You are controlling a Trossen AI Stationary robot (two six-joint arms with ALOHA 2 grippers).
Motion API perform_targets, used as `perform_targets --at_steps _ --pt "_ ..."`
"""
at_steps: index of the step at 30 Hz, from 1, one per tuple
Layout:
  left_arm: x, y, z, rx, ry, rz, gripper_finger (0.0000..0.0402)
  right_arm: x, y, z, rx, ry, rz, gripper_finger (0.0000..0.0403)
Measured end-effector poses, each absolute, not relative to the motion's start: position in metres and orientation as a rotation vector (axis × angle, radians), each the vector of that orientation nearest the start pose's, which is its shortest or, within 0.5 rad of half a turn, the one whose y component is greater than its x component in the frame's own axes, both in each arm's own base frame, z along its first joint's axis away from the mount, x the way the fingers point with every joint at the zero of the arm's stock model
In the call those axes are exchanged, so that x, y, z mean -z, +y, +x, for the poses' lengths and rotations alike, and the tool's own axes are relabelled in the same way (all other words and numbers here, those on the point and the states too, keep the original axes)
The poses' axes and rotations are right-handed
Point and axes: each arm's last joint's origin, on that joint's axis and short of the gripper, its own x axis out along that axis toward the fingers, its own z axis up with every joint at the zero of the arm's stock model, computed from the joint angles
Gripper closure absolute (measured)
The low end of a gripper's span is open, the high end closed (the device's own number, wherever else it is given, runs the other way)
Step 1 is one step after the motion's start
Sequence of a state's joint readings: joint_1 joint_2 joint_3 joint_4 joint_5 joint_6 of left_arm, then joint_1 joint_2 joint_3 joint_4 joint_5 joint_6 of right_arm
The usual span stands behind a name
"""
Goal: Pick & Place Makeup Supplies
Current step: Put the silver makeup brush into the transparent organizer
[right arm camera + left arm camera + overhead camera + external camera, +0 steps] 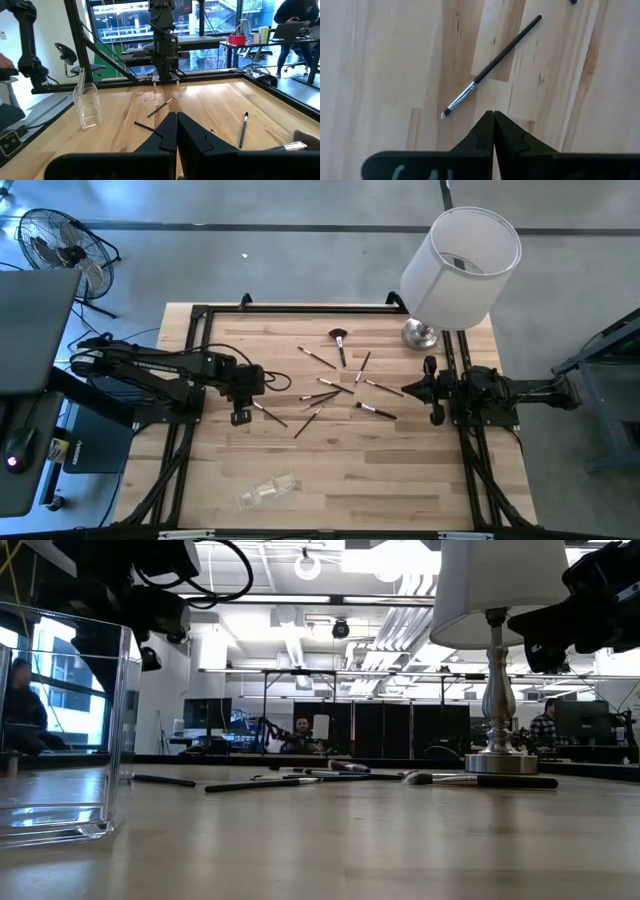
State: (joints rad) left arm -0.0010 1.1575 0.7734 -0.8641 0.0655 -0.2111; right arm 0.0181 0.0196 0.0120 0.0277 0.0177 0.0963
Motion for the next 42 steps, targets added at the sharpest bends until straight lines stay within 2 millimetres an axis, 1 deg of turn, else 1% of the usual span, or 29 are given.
perform_targets --at_steps 9,12,17,20,22,26,31,35,39,42 --pt "-0.217 -0.002 0.194 -0.101 1.248 -0.252 0.0401 -0.169 0.002 0.098 -0.012 -0.023 0.095 0.0402" --pt "-0.217 -0.002 0.194 -0.106 1.247 -0.249 0.0401 -0.169 0.0 0.098 0.025 -0.024 0.076 0.0402" --pt "-0.217 0.0 0.194 -0.137 1.245 -0.204 0.0401 -0.166 0.005 0.102 -0.022 0.024 0.116 0.0402" --pt "-0.217 0.001 0.194 -0.146 1.243 -0.155 0.0401 -0.161 0.009 0.107 -0.002 0.078 0.124 0.0403" --pt "-0.217 0.001 0.194 -0.14 1.244 -0.126 0.0401 -0.163 0.013 0.112 0.017 0.103 0.117 0.0403" --pt "-0.215 0.001 0.196 -0.095 1.253 -0.057 0.0401 -0.179 0.022 0.127 0.076 0.204 0.075 0.0403" --pt "-0.206 0.001 0.208 -0.068 1.258 -0.013 0.0401 -0.195 0.037 0.154 0.148 0.43 0.033 0.0403" --pt "-0.195 0.001 0.22 -0.069 1.264 -0.009 0.0401 -0.207 0.046 0.175 0.22 0.618 0.092 0.0403" --pt "-0.187 0.001 0.224 -0.069 1.303 -0.008 0.0402 -0.222 0.055 0.195 0.302 0.794 0.194 0.0403" --pt "-0.181 0.001 0.227 -0.071 1.315 -0.009 0.0401 -0.23 0.06 0.21 0.395 0.907 0.257 0.0403"
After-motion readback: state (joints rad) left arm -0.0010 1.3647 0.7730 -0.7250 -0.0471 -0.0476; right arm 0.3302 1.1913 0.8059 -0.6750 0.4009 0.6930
